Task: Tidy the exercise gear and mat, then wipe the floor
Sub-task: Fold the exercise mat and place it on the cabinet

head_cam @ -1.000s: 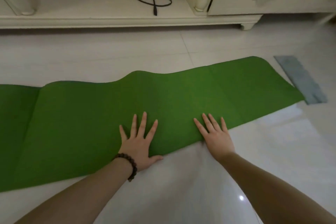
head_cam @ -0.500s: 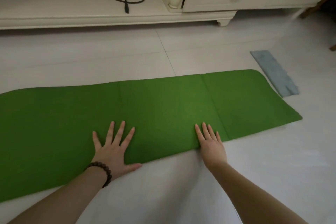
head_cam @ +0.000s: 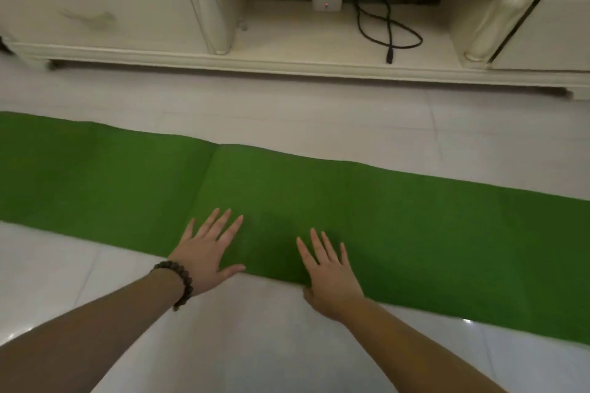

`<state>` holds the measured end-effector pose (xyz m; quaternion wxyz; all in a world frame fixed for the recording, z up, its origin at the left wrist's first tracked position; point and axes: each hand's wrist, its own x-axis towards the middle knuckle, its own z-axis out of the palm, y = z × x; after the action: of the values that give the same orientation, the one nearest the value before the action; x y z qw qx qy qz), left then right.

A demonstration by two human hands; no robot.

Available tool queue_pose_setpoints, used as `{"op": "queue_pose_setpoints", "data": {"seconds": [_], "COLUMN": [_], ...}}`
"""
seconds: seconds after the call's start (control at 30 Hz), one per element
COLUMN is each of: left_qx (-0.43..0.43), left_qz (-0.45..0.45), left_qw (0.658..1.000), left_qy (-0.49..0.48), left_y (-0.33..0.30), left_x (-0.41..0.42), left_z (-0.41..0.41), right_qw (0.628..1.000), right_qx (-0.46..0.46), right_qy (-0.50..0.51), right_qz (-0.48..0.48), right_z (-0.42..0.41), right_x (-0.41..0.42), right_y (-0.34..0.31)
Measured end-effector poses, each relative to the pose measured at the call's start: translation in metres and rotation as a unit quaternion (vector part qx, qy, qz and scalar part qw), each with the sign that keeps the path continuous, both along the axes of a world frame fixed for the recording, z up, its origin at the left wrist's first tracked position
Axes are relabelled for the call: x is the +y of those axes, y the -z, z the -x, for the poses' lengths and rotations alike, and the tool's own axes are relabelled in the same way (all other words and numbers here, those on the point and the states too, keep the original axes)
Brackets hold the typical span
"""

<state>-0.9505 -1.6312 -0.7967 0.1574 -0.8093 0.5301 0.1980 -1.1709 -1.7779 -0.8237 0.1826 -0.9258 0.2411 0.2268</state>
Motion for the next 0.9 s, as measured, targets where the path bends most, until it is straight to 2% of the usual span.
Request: {"op": "queue_pose_setpoints", "data": {"seconds": [0.13, 0.3, 0.43, 0.57, 0.73, 0.8, 0.9], "left_qx": [-0.036, -0.063, -0.087, -0.064, -0.046, -0.055, -0.055], "left_qz": [-0.023, -0.046, -0.074, -0.058, -0.067, -0.035, -0.014], "left_qw": [0.996, 0.993, 0.992, 0.996, 0.991, 0.995, 0.998], "left_qy": [-0.076, -0.093, -0.060, -0.013, 0.106, 0.075, -0.040], "left_y": [0.002, 0.024, 0.045, 0.057, 0.064, 0.067, 0.061], "left_x": [0.057, 0.106, 0.125, 0.126, 0.116, 0.122, 0.136], "left_z": [-0.048, -0.100, -0.139, -0.169, -0.176, -0.185, -0.208], "right_qw": [0.997, 0.993, 0.986, 0.986, 0.986, 0.984, 0.980], "right_qx": [-0.034, -0.032, 0.007, 0.059, 0.057, 0.054, 0.044], "right_qy": [-0.067, -0.097, -0.153, -0.146, -0.140, -0.156, -0.175], "right_qz": [0.033, 0.056, 0.061, 0.057, 0.067, 0.065, 0.079], "right_z": [-0.073, -0.141, -0.164, -0.170, -0.179, -0.183, -0.188], "right_x": [0.006, 0.028, 0.055, 0.072, 0.081, 0.089, 0.105], "right_y": [-0.003, 0.002, 0.016, 0.034, 0.034, 0.031, 0.032]}}
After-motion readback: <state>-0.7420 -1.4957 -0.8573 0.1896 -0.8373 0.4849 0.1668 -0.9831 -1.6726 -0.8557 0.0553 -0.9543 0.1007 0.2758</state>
